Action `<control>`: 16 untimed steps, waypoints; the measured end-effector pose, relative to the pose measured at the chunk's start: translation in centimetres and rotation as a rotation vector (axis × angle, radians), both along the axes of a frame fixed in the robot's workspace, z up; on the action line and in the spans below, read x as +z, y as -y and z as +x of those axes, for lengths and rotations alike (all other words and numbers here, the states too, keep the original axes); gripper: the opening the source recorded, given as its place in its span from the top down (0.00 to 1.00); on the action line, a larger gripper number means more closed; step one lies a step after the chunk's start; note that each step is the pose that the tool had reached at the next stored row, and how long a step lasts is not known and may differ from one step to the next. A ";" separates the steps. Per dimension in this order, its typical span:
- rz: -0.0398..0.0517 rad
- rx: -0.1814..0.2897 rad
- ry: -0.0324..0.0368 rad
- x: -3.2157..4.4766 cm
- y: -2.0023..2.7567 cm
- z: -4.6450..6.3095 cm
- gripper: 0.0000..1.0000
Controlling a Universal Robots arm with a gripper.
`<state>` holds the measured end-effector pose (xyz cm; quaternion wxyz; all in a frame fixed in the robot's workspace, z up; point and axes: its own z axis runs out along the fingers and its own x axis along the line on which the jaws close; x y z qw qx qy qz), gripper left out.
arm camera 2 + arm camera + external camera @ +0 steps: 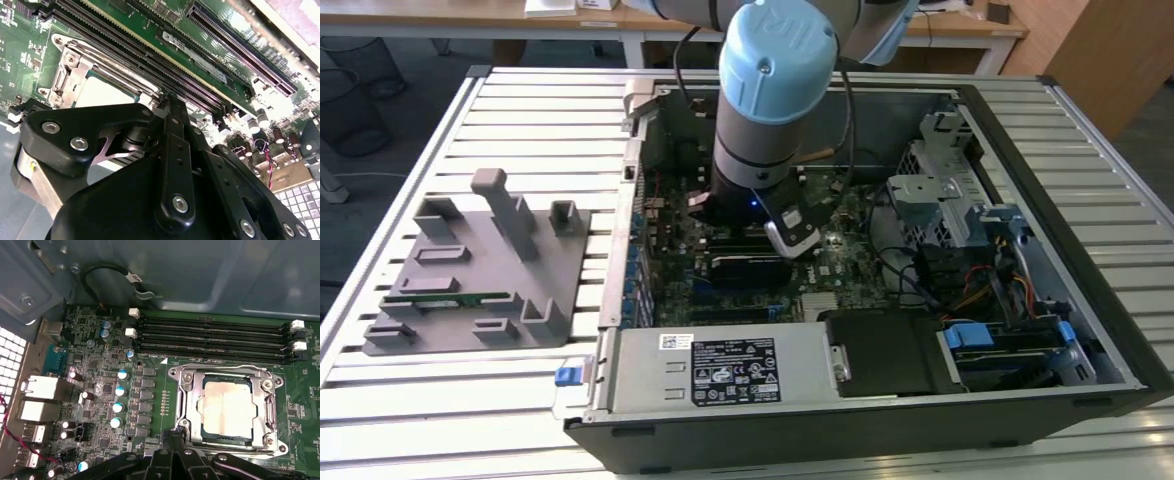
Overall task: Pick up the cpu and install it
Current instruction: 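Install the second cpu locking lever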
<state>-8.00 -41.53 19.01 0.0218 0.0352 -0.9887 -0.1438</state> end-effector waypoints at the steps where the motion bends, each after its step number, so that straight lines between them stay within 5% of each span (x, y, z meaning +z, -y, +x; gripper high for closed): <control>1: -0.0002 0.000 -0.0001 -0.04 0.00 0.0 0.89; 9: 0.0019 0.000 0.0000 0.10 0.00 -0.3 0.89; 16: 0.0013 0.000 -0.0003 1.94 0.01 -0.3 0.89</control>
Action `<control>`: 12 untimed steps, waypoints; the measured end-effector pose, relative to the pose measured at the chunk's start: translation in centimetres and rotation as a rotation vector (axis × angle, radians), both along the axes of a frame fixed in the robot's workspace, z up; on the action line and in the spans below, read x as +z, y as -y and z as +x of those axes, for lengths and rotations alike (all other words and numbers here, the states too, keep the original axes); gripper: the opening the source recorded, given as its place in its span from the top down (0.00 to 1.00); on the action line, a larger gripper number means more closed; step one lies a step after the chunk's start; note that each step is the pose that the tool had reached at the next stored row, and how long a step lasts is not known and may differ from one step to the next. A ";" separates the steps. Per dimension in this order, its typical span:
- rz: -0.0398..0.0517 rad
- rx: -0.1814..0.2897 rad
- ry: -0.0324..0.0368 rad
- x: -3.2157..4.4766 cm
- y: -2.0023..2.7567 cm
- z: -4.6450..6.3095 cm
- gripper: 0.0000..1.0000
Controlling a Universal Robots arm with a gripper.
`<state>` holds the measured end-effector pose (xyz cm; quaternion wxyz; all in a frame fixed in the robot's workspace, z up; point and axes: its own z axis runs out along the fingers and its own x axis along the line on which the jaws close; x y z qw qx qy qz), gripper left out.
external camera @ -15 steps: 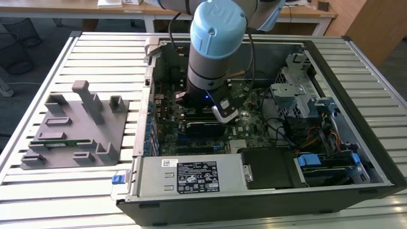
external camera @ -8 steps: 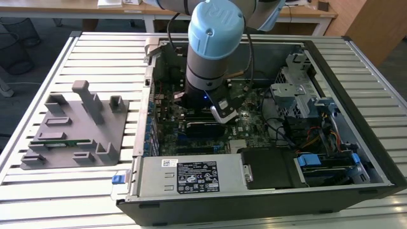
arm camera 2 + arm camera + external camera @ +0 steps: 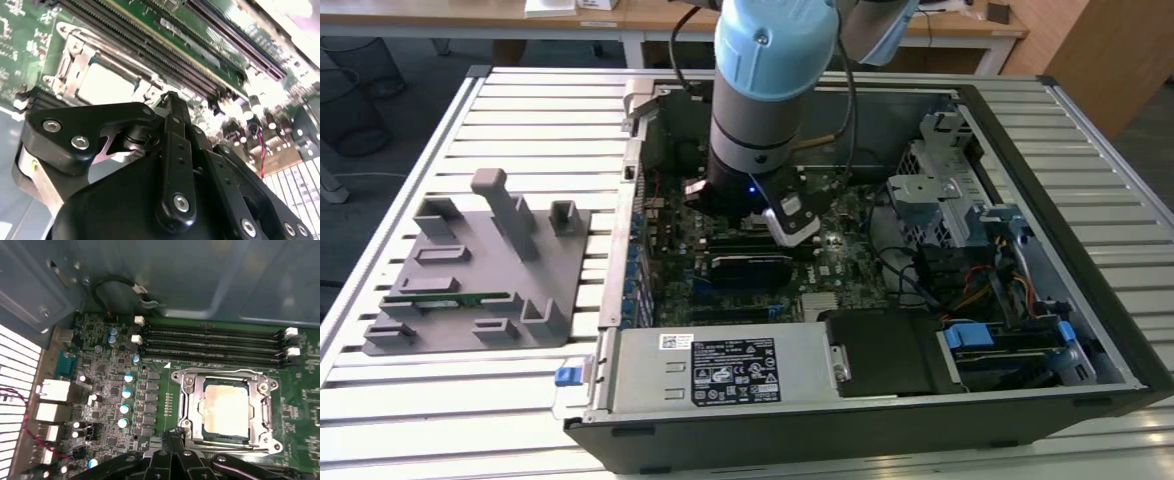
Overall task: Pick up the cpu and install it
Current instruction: 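Install the second cpu locking lever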
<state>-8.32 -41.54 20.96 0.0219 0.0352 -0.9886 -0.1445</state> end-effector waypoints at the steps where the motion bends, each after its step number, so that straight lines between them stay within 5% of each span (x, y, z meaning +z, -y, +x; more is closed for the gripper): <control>1: 0.0000 0.000 0.0000 0.32 0.00 0.0 0.89; 5: -0.0001 0.000 0.0000 1.38 0.00 0.0 0.89; 12: 0.0001 0.000 0.0000 1.40 0.00 0.0 0.89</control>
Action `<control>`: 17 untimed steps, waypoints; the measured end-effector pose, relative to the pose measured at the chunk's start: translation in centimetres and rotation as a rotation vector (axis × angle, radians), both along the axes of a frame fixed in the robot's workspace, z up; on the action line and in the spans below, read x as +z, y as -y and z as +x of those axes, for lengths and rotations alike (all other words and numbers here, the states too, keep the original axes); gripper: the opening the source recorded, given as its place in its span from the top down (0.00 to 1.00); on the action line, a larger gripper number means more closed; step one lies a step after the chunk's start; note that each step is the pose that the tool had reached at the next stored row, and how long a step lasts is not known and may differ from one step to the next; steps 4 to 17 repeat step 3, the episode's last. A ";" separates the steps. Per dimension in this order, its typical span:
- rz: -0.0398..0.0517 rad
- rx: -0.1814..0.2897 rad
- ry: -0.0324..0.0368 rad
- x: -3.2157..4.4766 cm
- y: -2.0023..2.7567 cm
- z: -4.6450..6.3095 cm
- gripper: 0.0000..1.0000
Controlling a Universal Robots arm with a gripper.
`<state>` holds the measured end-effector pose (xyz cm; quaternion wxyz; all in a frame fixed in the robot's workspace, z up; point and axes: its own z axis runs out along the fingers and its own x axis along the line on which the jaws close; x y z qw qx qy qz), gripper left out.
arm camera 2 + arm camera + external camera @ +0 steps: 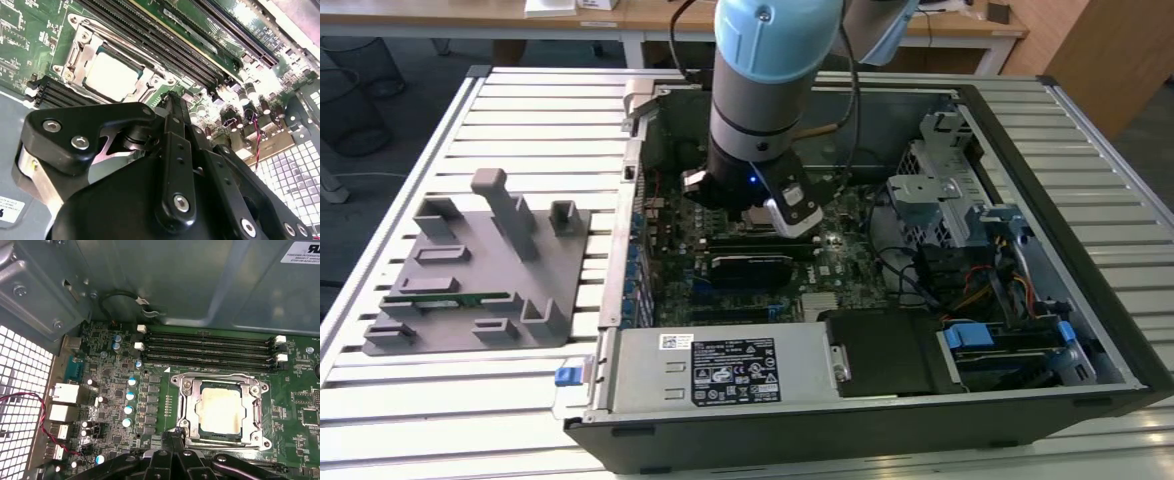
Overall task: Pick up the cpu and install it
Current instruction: 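Install the second cpu locking lever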
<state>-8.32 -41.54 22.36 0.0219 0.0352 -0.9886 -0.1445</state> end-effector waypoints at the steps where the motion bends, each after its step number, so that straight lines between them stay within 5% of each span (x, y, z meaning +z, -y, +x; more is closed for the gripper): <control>1: 0.0000 0.000 0.0000 0.00 0.00 0.0 0.89; 17: 0.0000 0.000 0.0000 0.01 0.00 0.0 0.89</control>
